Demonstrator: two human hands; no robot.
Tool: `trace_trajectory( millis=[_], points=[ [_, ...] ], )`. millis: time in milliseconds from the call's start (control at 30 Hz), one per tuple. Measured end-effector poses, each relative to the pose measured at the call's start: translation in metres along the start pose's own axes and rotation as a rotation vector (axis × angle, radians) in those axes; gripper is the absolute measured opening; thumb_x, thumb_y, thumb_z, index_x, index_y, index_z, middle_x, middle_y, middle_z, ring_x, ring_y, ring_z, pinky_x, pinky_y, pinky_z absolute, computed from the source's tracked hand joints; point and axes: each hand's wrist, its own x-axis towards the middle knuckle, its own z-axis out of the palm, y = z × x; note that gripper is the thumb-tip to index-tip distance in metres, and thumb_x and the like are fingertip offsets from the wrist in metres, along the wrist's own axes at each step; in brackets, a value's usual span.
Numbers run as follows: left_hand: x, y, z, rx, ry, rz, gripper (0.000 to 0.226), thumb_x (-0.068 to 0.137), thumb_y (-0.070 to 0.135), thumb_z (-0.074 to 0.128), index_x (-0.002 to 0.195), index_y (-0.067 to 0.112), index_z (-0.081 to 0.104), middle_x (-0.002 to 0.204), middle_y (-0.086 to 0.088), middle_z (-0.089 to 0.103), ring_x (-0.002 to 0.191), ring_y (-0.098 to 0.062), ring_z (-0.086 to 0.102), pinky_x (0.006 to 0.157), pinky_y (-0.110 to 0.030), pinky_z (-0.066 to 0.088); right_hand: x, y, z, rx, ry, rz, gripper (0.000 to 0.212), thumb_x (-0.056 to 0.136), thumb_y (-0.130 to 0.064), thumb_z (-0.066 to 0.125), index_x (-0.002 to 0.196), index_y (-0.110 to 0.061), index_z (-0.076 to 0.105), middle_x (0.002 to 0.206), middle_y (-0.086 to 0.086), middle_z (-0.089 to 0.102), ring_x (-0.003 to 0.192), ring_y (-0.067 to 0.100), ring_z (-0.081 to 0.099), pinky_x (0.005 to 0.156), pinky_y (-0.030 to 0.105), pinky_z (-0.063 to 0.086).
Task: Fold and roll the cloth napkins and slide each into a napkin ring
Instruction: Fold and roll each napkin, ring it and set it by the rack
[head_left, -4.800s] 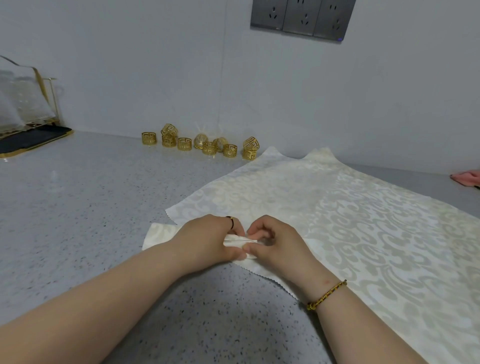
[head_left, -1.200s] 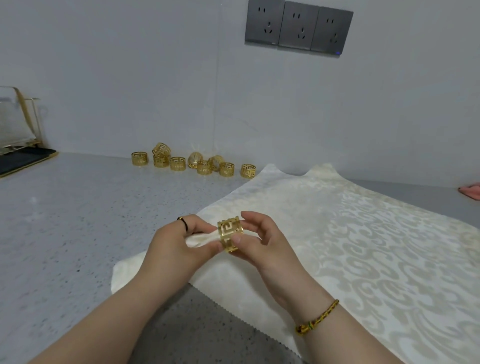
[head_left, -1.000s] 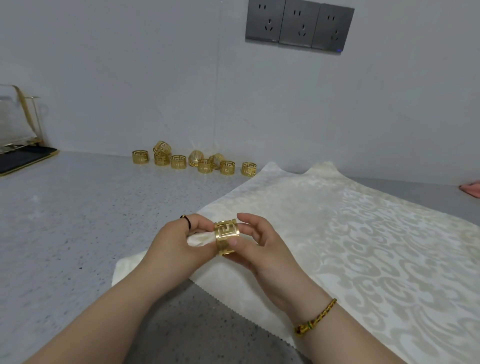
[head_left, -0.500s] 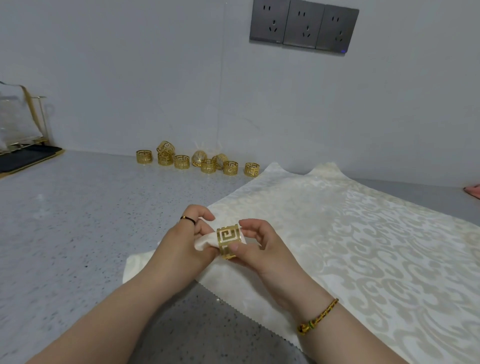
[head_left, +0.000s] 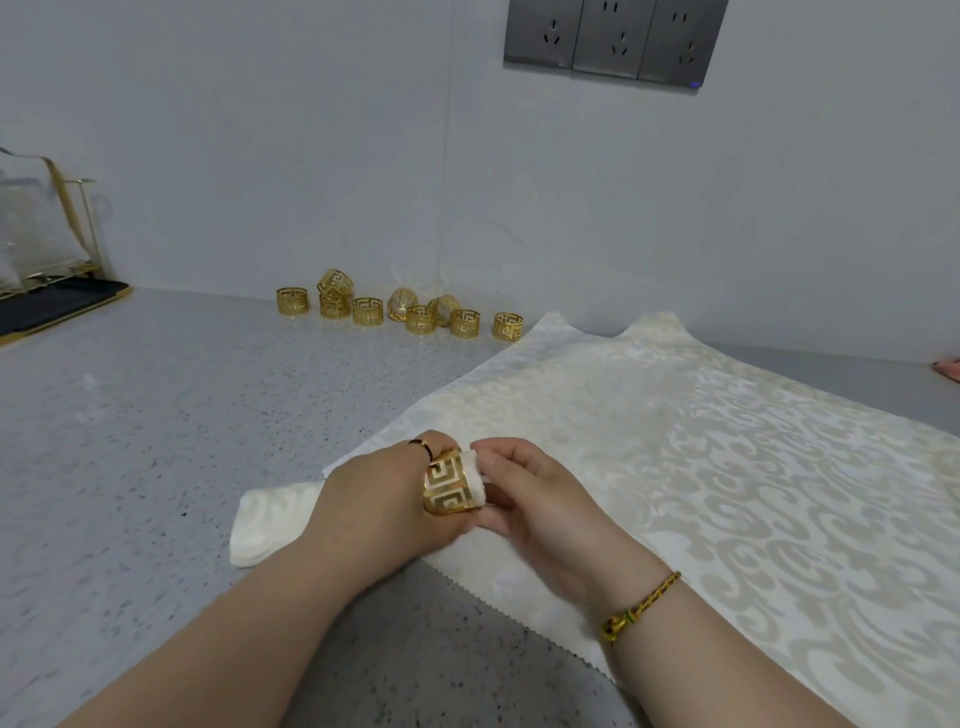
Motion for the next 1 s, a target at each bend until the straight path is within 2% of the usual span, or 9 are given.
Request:
trace_trajectory(
  millis=[200,267,333,400,500,667,867,933,1000],
  points=[
    [-0.002,-0.002,0.0,0.079,0.059,0.046,0.048,0.074,0.062,0.054,0.114,0.036,0.045,0.09,0.013,0.057,0.093,-0.009,0.059,0.069,-0.021,0.041,-0.002,-0.004,-0.005,-0.131,-0.057,0.038,0.014,0.09,-0.01,0.051,0.077,-0.006,0.053,0.072,0.007,0.064,0.068,0.014,0.064,0.074,0.024,0.055],
    [-0.001,-0.001,0.003,0.084,0.063,0.075,0.049,0.074,0.065,0.053,0.112,0.035,0.046,0.09,0.013,0.057,0.092,-0.009,0.058,0.059,-0.014,0.035,-0.002,-0.003,-0.004,-0.191,-0.038,0.031,0.018,0.088,-0.003,0.052,0.071,-0.006,0.053,0.065,0.006,0.061,0.061,0.014,0.061,0.073,0.025,0.054],
    [-0.002,-0.001,0.004,0.079,0.031,0.085,0.044,0.077,0.058,0.056,0.113,0.035,0.046,0.089,0.014,0.054,0.094,-0.008,0.057,0.056,-0.008,0.027,-0.001,-0.003,-0.003,-0.256,-0.016,0.012,0.024,0.085,0.004,0.051,0.064,-0.008,0.052,0.066,0.011,0.056,0.065,0.023,0.058,0.077,0.031,0.052],
    [-0.002,0.0,0.004,0.08,0.005,0.09,0.042,0.078,0.055,0.057,0.114,0.035,0.045,0.092,0.013,0.056,0.095,-0.009,0.057,0.057,-0.013,0.031,-0.002,-0.003,-0.002,-0.295,0.0,0.003,0.028,0.083,0.007,0.048,0.061,-0.009,0.051,0.066,0.012,0.054,0.068,0.027,0.056,0.078,0.036,0.051],
    [-0.001,0.001,0.0,0.088,-0.02,0.079,0.043,0.077,0.054,0.058,0.114,0.036,0.045,0.088,0.015,0.053,0.093,-0.01,0.057,0.066,-0.02,0.038,-0.003,-0.008,-0.003,-0.263,0.036,0.014,0.03,0.085,0.007,0.045,0.059,-0.01,0.047,0.065,0.008,0.054,0.061,0.018,0.057,0.067,0.028,0.055],
    [-0.001,-0.006,-0.01,0.116,-0.057,0.015,0.043,0.075,0.051,0.063,0.111,0.038,0.045,0.086,0.016,0.052,0.092,-0.011,0.056,0.072,-0.022,0.04,-0.005,-0.02,-0.013,-0.196,0.098,0.031,0.03,0.087,0.002,0.044,0.059,-0.009,0.046,0.063,0.005,0.053,0.062,0.013,0.057,0.066,0.029,0.057],
    [-0.001,-0.006,-0.012,0.144,-0.068,0.002,0.045,0.074,0.051,0.063,0.113,0.04,0.044,0.077,0.019,0.046,0.087,-0.008,0.053,0.062,-0.019,0.037,-0.006,-0.027,-0.024,-0.189,0.134,0.037,0.034,0.085,0.003,0.043,0.053,-0.01,0.04,0.059,0.005,0.045,0.057,0.014,0.05,0.064,0.028,0.056],
    [-0.001,-0.007,-0.012,0.138,-0.073,-0.003,0.045,0.074,0.051,0.063,0.114,0.04,0.044,0.079,0.019,0.046,0.084,-0.007,0.051,0.058,-0.014,0.033,-0.004,-0.028,-0.028,-0.199,0.136,0.051,0.03,0.083,0.002,0.046,0.056,-0.009,0.039,0.06,0.006,0.041,0.057,0.013,0.045,0.061,0.024,0.055],
    [-0.002,-0.007,-0.011,0.128,-0.076,-0.002,0.045,0.074,0.051,0.063,0.114,0.04,0.044,0.083,0.019,0.047,0.086,-0.007,0.052,0.059,-0.011,0.032,-0.003,-0.028,-0.03,-0.206,0.119,0.071,0.012,0.076,-0.003,0.053,0.068,-0.007,0.045,0.066,0.008,0.042,0.061,0.015,0.046,0.059,0.022,0.055]
  ],
)
